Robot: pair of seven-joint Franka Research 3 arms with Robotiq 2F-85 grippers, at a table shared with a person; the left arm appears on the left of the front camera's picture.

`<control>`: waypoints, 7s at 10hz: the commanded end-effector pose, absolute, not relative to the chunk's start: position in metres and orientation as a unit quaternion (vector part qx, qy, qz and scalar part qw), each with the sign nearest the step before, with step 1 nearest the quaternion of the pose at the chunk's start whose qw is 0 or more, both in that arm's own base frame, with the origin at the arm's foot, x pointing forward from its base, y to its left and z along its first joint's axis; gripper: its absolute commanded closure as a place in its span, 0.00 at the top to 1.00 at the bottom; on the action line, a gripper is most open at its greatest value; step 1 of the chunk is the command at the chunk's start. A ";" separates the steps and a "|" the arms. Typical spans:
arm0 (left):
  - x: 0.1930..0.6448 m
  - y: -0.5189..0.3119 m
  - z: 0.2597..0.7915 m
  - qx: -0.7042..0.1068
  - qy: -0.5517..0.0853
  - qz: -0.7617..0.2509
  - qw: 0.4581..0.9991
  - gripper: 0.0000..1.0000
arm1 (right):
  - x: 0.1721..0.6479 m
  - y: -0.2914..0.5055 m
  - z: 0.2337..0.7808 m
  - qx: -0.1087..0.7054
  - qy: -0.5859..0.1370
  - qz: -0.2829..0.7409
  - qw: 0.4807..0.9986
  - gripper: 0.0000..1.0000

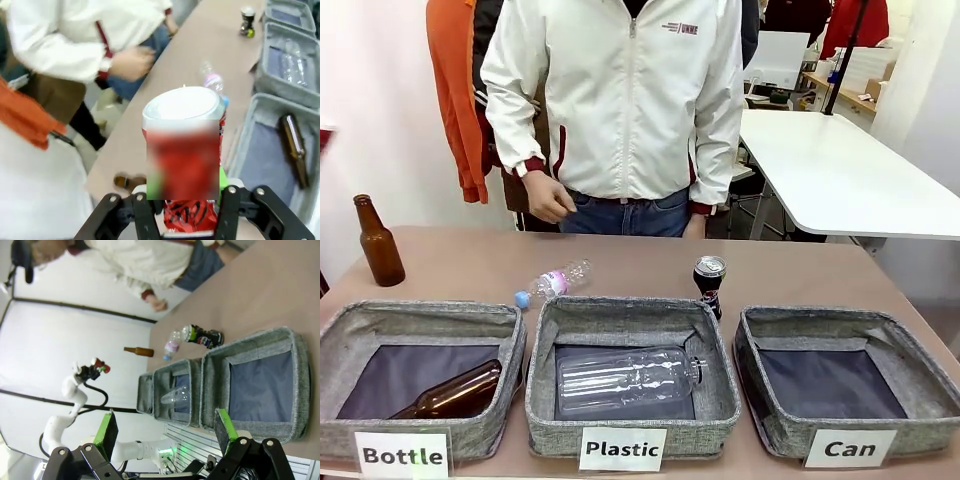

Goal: Sort the can waste into the basket.
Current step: Pick up the can waste from the table and place it in the right Fabric basket.

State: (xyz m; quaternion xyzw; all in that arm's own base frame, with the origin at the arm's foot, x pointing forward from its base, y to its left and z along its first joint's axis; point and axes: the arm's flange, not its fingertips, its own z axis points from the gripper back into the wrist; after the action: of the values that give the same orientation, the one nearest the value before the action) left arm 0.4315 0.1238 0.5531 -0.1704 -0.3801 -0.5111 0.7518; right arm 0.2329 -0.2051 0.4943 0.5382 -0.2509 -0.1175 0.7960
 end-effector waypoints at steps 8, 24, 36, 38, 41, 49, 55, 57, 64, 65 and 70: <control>0.473 -0.124 0.549 -0.074 -0.150 -0.658 0.734 0.25 | 0.235 -0.207 0.496 0.544 -0.265 -0.108 0.789 1.00; 0.351 -0.530 0.499 -0.228 -0.188 -0.815 0.498 0.41 | 0.218 -0.221 0.505 0.516 -0.257 -0.111 0.809 1.00; 0.389 -0.684 0.442 -0.226 -0.201 -0.810 0.503 0.49 | 0.155 -0.314 0.548 0.377 -0.303 -0.166 0.860 1.00; 0.387 -0.686 0.442 -0.222 -0.199 -0.817 0.493 1.00 | 0.155 -0.314 0.548 0.377 -0.303 -0.166 0.860 1.00; 0.385 -0.686 0.443 -0.221 -0.199 -0.822 0.486 1.00 | 0.155 -0.314 0.548 0.377 -0.303 -0.166 0.860 1.00; 0.353 -0.561 0.475 -0.196 -0.142 -0.828 0.506 1.00 | 0.155 -0.314 0.548 0.377 -0.303 -0.166 0.860 1.00; 0.357 -0.536 0.482 -0.209 -0.146 -0.825 0.504 1.00 | 0.155 -0.314 0.548 0.377 -0.303 -0.166 0.860 1.00; 0.358 -0.517 0.487 -0.214 -0.144 -0.818 0.514 1.00 | 0.155 -0.304 0.550 0.380 -0.296 -0.149 0.864 1.00; 0.362 -0.267 0.537 -0.270 -0.265 -0.663 0.646 1.00 | 0.237 -0.099 0.516 0.423 -0.150 0.089 0.889 1.00; 0.364 -0.216 0.532 -0.348 -0.275 -0.592 0.673 1.00 | 0.255 -0.077 0.507 0.452 -0.100 0.112 0.879 1.00; 0.298 0.018 0.446 -0.618 -0.291 -0.214 0.698 1.00 | 0.325 -0.008 0.467 0.628 -0.002 0.072 0.775 1.00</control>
State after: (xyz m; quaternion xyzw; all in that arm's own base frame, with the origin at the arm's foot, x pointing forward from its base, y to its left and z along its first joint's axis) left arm 0.3253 -0.0043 0.4609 -0.5726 -0.2578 -0.3181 0.7103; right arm 0.3176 -0.0082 0.4549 0.5906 0.0040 0.0943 0.8014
